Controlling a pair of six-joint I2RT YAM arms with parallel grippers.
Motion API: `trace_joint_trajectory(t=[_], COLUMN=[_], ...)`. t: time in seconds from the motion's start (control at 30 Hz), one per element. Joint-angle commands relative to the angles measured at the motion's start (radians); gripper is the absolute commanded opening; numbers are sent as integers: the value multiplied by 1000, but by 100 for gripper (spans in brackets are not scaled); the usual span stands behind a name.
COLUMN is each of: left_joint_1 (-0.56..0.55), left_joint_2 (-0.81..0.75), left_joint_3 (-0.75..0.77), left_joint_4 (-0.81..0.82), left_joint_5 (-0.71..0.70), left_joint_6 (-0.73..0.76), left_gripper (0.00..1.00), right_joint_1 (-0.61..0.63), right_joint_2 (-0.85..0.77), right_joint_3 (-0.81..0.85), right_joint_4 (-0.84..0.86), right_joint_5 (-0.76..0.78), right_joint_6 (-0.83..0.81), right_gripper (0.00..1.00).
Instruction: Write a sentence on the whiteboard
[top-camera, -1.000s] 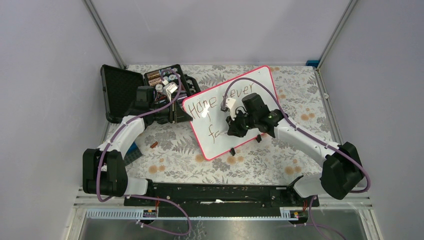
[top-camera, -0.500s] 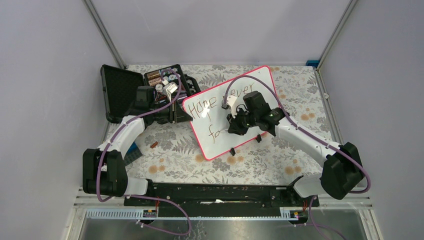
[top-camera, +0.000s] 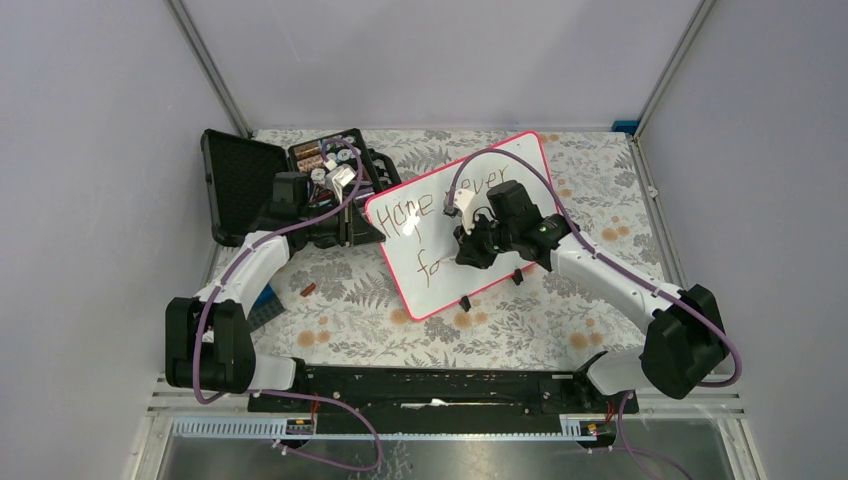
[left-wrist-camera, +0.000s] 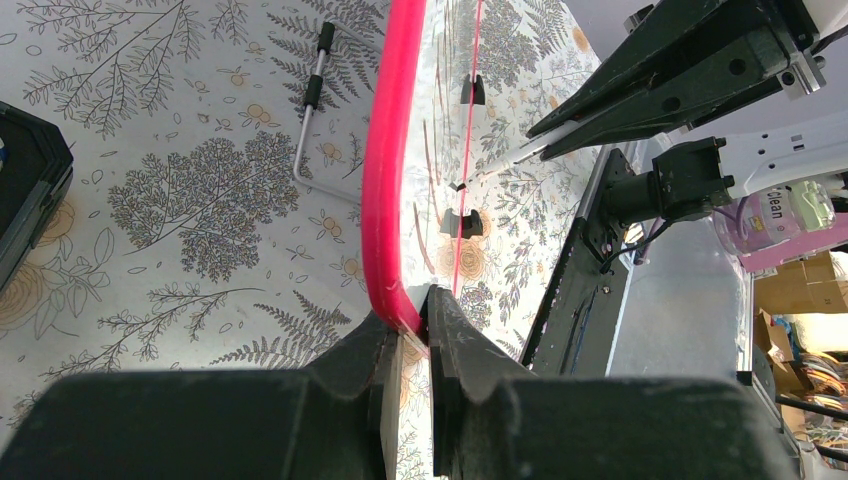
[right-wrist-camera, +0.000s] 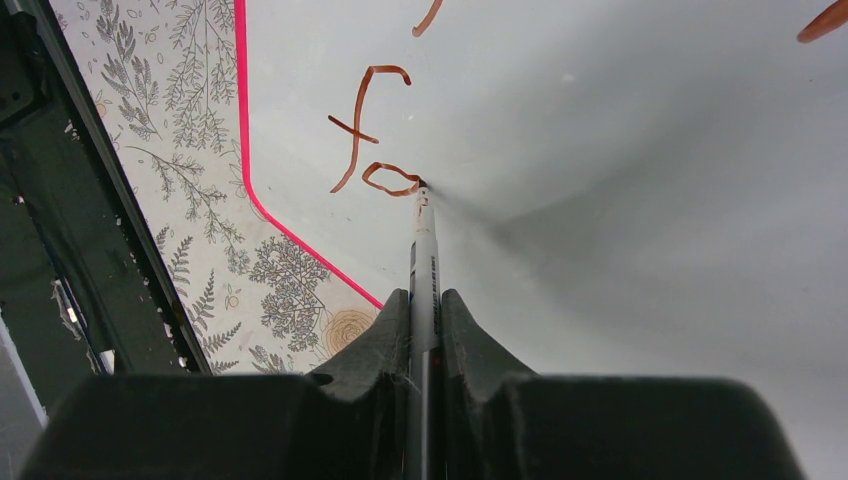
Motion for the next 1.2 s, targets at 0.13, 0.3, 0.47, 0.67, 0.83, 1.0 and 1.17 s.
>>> trace_joint_trajectory(t=[0.13,0.3,0.47,0.67,0.83,1.0,1.17], left_joint_1=[-14,-14,-14,-14,-14,-15,-15], left_joint_2=[6,5,7,7,7,2,3], left_joint_3=[26,26,25,25,25,22,29], left_joint_4=[8,8,8,8,8,9,-12], left_joint_5=[-18,-20,-21,-22,-23,-21,-26], left_joint_6=[71,71,71,71,71,71,106], left_gripper=[0,0,0,0,0,0,0], right_joint_1=[-10,-9,-10,-10,-10,-25,-55], right_joint_2=[12,6,1,-13,-30,-62,-69], right_joint_3=[-8,-22,-44,-55,-24,5,16], right_joint_4=[32,24,18,15,-11,-56,-63], right_joint_5=[11,0,-7,2,-4,-62,-82], right_joint_6=[-21,-28,-37,-43,-46,-48,-36], right_gripper=[0,0,0,0,0,0,0])
